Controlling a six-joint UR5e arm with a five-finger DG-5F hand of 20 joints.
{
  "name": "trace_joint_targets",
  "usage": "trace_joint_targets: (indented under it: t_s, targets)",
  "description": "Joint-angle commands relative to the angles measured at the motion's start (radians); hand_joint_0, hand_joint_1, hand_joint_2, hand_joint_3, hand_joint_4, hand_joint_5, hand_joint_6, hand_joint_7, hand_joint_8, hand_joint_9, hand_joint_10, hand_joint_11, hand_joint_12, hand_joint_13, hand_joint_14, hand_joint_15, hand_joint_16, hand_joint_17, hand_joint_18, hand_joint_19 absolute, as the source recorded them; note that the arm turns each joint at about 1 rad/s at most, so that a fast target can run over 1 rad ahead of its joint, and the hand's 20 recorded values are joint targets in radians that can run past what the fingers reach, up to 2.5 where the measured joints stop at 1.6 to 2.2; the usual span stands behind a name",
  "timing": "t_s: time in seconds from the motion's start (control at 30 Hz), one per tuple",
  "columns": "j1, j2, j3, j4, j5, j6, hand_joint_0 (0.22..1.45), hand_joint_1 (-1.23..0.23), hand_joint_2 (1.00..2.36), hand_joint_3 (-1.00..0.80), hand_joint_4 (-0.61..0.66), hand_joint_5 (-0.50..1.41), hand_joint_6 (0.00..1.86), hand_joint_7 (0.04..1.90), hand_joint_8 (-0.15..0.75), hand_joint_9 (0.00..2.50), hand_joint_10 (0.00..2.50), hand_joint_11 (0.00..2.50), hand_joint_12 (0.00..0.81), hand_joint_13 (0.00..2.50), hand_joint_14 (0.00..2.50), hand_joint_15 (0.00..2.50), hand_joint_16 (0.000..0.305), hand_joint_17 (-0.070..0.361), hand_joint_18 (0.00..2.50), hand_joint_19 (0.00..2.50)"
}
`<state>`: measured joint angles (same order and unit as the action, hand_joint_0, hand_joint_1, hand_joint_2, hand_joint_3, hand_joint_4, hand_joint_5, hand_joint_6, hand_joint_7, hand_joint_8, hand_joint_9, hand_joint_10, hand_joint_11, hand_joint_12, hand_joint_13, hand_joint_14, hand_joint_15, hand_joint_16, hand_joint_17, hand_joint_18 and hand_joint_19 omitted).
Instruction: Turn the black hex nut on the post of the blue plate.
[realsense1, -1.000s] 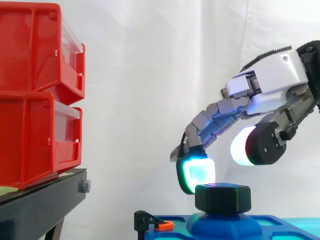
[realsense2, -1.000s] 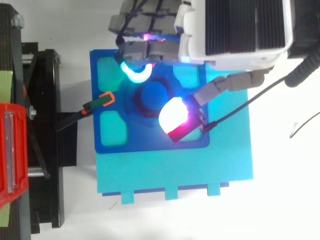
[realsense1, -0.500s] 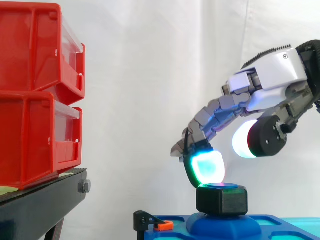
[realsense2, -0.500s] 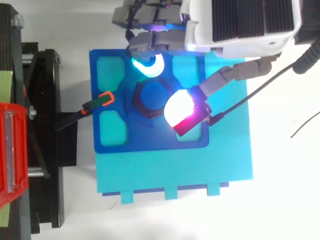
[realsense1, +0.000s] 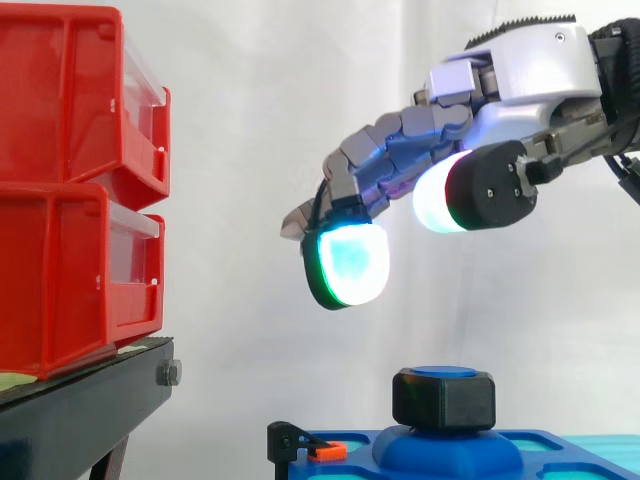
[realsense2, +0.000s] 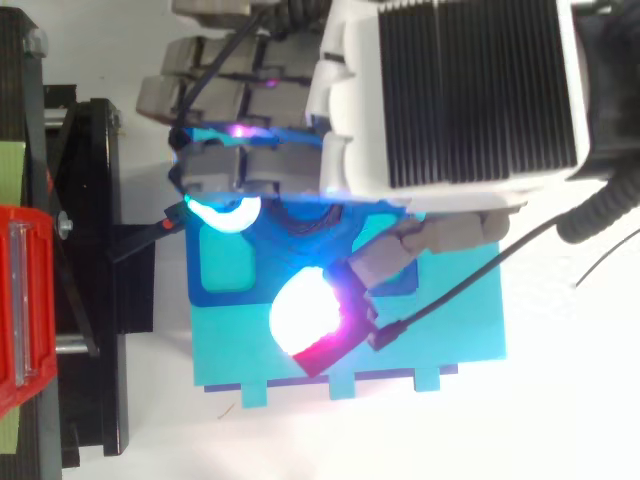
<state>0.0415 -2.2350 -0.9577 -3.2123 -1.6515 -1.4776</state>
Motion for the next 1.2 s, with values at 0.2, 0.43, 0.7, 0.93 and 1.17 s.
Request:
trace_joint_targets:
  t_s: [0.2,0.43,0.7,0.93,1.17]
  targets:
    - [0.054,0.0,-0.044,0.037,0.065,0.011,0.49,-0.33,1.0,-0.5,0.21,-0.2,0.5,0.99,0.245,0.35,0.0,0.04,0.358,0.35,0.0,0.07,0.059,0.134,0.18,0.13]
    - [0.069,0.0,-0.05,0.023,0.075,0.042,0.49,-0.33,1.0,-0.5,0.21,-0.2,0.5,0.97,0.245,0.35,0.0,0.04,0.359,0.34,0.0,0.07,0.059,0.133,0.18,0.13]
    - [0.055,0.001,-0.05,-0.018,0.068,0.042,0.49,-0.33,1.0,-0.5,0.2,-0.2,0.5,0.97,0.247,0.35,0.0,0.04,0.359,0.34,0.0,0.08,0.059,0.133,0.17,0.14]
    - [0.034,0.001,-0.05,-0.032,0.058,0.04,0.49,-0.33,1.0,-0.5,0.2,-0.2,0.5,0.98,0.247,0.35,0.0,0.03,0.361,0.34,0.0,0.07,0.059,0.133,0.17,0.13]
    - [0.014,0.0,-0.05,-0.035,0.035,0.037,0.49,-0.33,1.0,-0.5,0.2,-0.2,0.5,0.97,0.247,0.35,0.0,0.04,0.36,0.35,0.0,0.07,0.059,0.132,0.18,0.14]
